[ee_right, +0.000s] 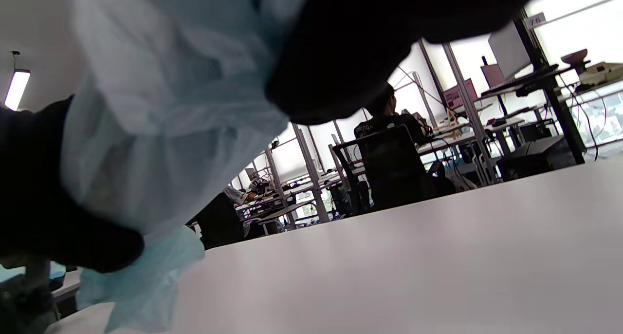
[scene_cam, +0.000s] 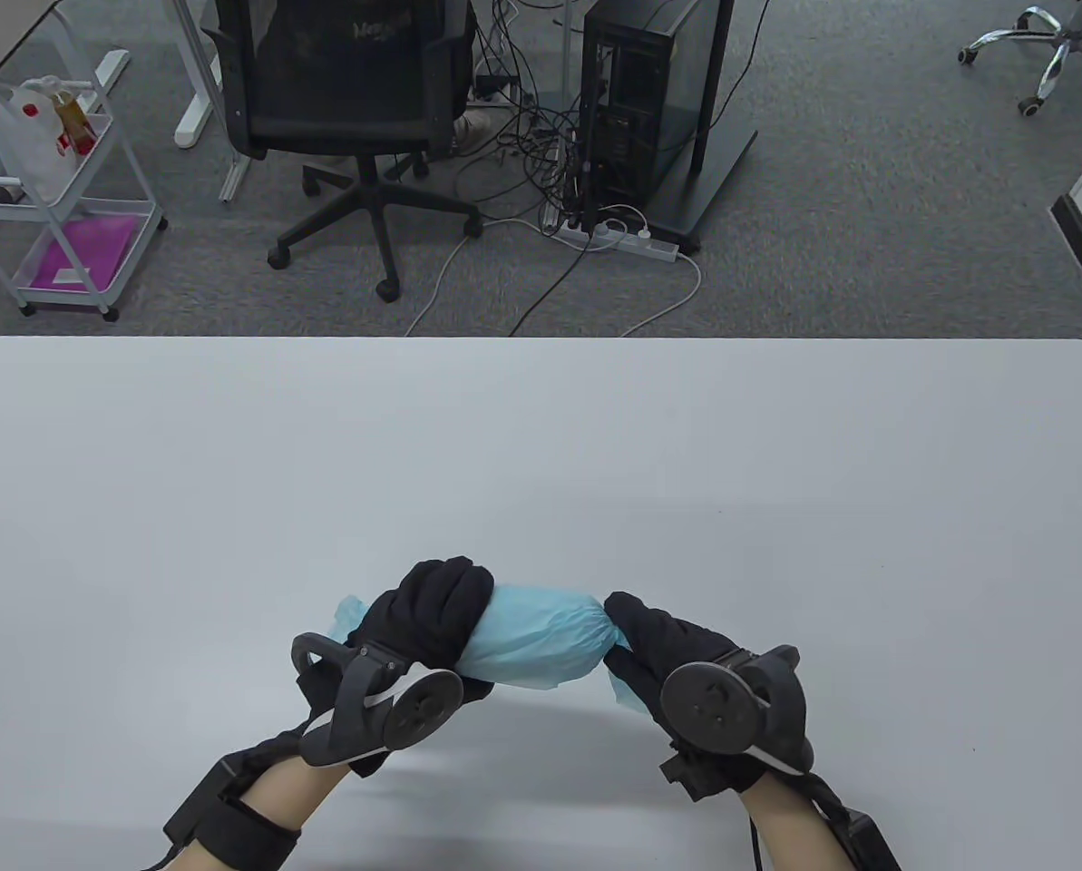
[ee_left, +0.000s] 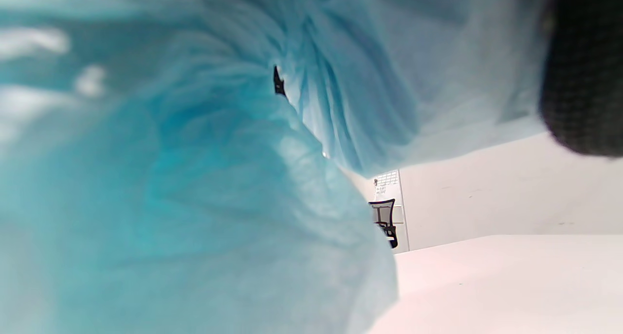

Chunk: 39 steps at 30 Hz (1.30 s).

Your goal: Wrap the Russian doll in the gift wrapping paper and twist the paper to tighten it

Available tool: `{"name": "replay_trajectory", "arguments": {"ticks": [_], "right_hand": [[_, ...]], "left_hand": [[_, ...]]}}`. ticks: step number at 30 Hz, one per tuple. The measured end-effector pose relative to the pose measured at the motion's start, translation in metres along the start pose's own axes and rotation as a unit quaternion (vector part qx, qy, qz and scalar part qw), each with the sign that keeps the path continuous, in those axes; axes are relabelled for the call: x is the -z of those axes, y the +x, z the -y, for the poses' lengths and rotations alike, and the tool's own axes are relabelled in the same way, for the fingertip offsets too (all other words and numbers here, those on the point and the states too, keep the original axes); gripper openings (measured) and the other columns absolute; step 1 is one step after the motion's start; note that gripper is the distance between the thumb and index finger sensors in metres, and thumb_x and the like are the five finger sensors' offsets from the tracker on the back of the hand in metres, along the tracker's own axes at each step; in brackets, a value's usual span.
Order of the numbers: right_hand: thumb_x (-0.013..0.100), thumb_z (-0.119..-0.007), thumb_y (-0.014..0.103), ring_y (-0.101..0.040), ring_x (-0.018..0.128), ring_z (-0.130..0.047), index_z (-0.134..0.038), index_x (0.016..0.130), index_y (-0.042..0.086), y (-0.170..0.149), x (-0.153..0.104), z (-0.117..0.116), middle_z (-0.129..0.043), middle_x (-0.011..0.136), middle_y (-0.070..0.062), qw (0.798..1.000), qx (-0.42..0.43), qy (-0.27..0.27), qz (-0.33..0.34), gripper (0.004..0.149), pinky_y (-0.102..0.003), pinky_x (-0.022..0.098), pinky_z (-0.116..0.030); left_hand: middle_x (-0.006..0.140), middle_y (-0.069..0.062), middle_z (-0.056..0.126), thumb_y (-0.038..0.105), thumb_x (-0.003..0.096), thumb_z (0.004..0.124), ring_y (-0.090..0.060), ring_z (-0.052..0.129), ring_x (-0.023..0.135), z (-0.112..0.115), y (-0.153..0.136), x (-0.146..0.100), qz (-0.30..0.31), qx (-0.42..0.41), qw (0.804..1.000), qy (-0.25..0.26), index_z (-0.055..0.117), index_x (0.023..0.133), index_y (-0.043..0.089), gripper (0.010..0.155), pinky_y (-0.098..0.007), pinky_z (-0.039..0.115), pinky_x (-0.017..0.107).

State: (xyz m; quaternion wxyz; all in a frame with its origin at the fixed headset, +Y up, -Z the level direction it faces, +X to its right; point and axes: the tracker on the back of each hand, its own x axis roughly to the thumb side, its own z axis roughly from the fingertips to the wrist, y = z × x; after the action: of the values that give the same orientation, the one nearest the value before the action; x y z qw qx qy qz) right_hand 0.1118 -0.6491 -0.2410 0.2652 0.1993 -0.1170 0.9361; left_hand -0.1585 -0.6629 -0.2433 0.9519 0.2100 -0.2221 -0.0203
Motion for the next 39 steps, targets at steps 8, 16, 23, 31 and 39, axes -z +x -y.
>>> {"name": "replay_trajectory", "arguments": {"ticks": [8, 16, 23, 31, 39], "right_hand": [[0.042, -0.086, 0.037, -0.005, 0.012, -0.100, -0.080, 0.078, 0.002, -0.034, 0.016, -0.021, -0.104, 0.056, -0.007, 0.944, 0.217, 0.226, -0.102, 0.051, -0.023, -0.003, -0.085], [0.045, -0.083, 0.036, -0.003, 0.005, -0.096, -0.083, 0.073, -0.005, -0.062, 0.009, -0.051, -0.104, 0.046, -0.010, 0.842, 0.414, 0.315, -0.141, 0.050, -0.022, -0.010, -0.083], [0.049, -0.078, 0.035, 0.003, -0.004, -0.088, -0.085, 0.065, -0.010, -0.073, 0.002, -0.071, -0.101, 0.031, -0.006, 0.773, 0.521, 0.339, -0.127, 0.048, -0.021, -0.015, -0.080], [0.056, -0.067, 0.045, -0.030, 0.047, -0.100, -0.069, 0.090, 0.000, -0.081, 0.005, -0.030, -0.091, 0.077, -0.021, 0.878, 0.337, 0.291, -0.177, 0.057, -0.053, 0.035, -0.084], [0.052, -0.069, 0.047, -0.036, 0.081, -0.084, -0.054, 0.101, 0.009, -0.012, -0.020, 0.021, -0.072, 0.100, -0.017, 0.997, 0.015, -0.026, -0.070, 0.064, -0.060, 0.058, -0.068]], "left_hand": [[0.110, 0.012, 0.051, 0.072, 0.0174, 0.091, -0.016, 0.078, 0.102, 0.004, 0.010, -0.015, 0.038, 0.099, 0.993, 0.052, 0.028, 0.103, 0.039, 0.111, -0.032, 0.084, 0.067], [0.111, 0.012, 0.046, 0.071, 0.0200, 0.090, -0.017, 0.074, 0.104, 0.006, 0.020, -0.022, 0.053, 0.149, 0.984, 0.084, 0.024, 0.102, 0.037, 0.111, -0.032, 0.082, 0.069], [0.111, 0.011, 0.044, 0.071, 0.0211, 0.090, -0.017, 0.072, 0.105, 0.010, 0.028, -0.021, 0.057, 0.154, 0.982, 0.089, 0.021, 0.102, 0.037, 0.111, -0.033, 0.081, 0.071], [0.110, 0.011, 0.049, 0.072, 0.0189, 0.090, -0.017, 0.076, 0.102, 0.019, 0.030, -0.009, 0.038, 0.134, 0.990, 0.036, 0.026, 0.103, 0.036, 0.111, -0.032, 0.083, 0.068], [0.112, 0.012, 0.047, 0.072, 0.0205, 0.089, -0.017, 0.074, 0.104, 0.050, 0.021, 0.025, -0.006, 0.114, 0.991, -0.064, 0.025, 0.104, 0.038, 0.111, -0.032, 0.081, 0.070]]}}
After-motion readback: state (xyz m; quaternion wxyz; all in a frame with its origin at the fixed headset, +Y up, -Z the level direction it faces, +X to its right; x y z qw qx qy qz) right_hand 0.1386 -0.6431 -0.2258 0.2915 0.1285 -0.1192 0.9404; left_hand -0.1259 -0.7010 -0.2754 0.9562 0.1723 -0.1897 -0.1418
